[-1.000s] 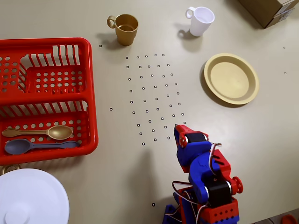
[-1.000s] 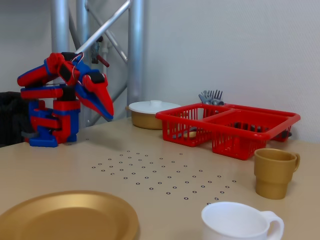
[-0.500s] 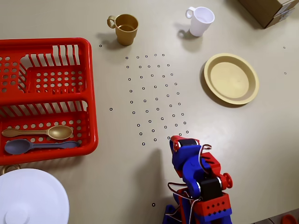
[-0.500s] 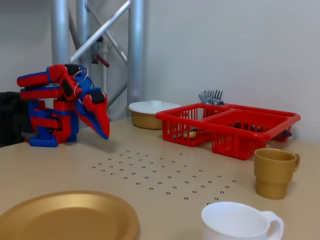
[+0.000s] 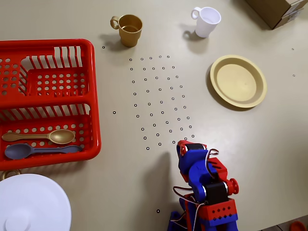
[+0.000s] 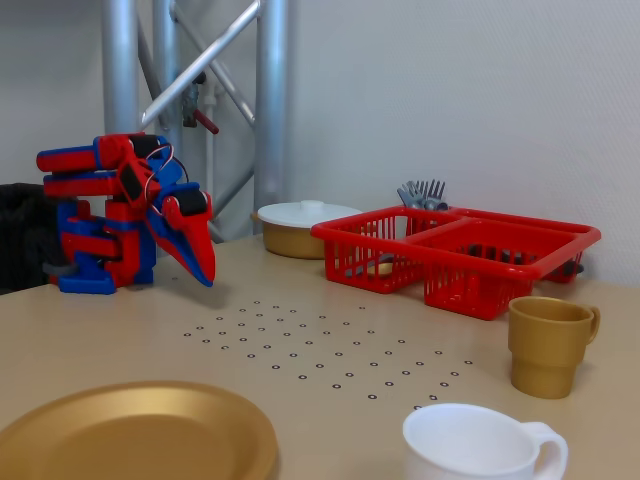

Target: Grasp the plate, place it on the cross drawn on the table.

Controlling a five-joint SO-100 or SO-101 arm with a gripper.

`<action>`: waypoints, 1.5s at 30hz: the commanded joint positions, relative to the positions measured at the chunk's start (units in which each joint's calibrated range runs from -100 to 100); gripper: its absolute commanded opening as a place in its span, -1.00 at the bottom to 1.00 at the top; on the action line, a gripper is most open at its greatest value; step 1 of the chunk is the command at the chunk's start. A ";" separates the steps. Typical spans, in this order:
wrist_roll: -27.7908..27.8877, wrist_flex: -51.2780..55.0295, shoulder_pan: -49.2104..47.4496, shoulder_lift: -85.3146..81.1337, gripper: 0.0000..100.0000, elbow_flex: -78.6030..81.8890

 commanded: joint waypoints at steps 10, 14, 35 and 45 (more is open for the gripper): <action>-0.10 -1.64 0.99 -0.35 -1.00 0.81; 0.44 -1.89 0.99 -0.35 -1.00 0.90; 2.15 -4.14 0.63 -0.35 -1.00 1.81; 2.15 -4.14 0.63 -0.35 -1.00 1.81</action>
